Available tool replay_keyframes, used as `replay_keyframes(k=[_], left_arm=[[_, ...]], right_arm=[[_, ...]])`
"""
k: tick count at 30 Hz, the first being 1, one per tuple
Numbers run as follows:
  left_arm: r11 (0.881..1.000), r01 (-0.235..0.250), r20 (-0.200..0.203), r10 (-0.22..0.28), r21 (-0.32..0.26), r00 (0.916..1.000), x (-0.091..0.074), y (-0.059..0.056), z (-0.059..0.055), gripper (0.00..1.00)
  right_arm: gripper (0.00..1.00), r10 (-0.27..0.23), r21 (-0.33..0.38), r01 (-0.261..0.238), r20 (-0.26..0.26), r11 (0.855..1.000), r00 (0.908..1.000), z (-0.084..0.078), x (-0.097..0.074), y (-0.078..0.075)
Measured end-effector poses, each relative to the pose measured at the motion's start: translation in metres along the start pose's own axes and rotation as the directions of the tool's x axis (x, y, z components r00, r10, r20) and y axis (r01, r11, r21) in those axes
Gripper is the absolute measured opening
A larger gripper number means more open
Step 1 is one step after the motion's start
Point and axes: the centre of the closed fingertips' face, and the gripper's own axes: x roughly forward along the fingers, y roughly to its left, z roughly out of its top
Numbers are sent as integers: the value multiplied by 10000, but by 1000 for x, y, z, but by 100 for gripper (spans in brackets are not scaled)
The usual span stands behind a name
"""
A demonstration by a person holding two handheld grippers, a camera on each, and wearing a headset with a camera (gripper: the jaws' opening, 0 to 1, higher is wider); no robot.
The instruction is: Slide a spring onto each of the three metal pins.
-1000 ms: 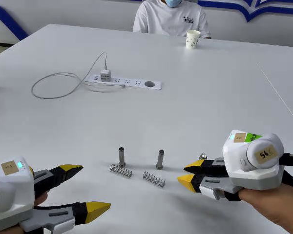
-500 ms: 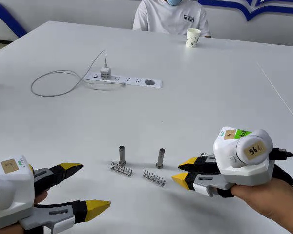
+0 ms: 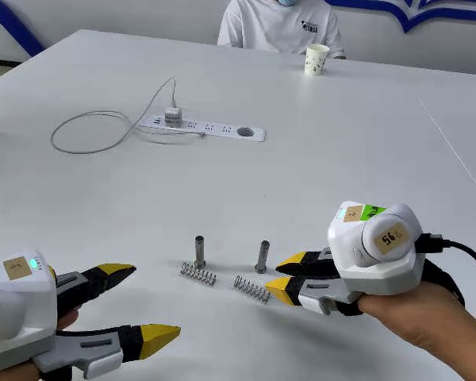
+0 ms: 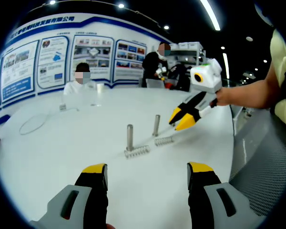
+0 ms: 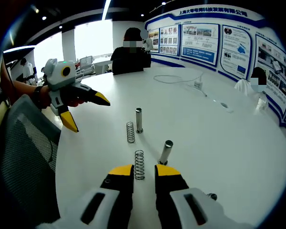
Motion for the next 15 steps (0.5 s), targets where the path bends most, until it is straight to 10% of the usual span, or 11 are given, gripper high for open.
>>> replay_keyframes(k=[15], left_arm=[[10000, 1, -21, -1, -37, 10000, 0, 0, -1, 69]], right_arm=[[18, 340, -465, -357, -374, 9983, 9987, 4, 20, 9]])
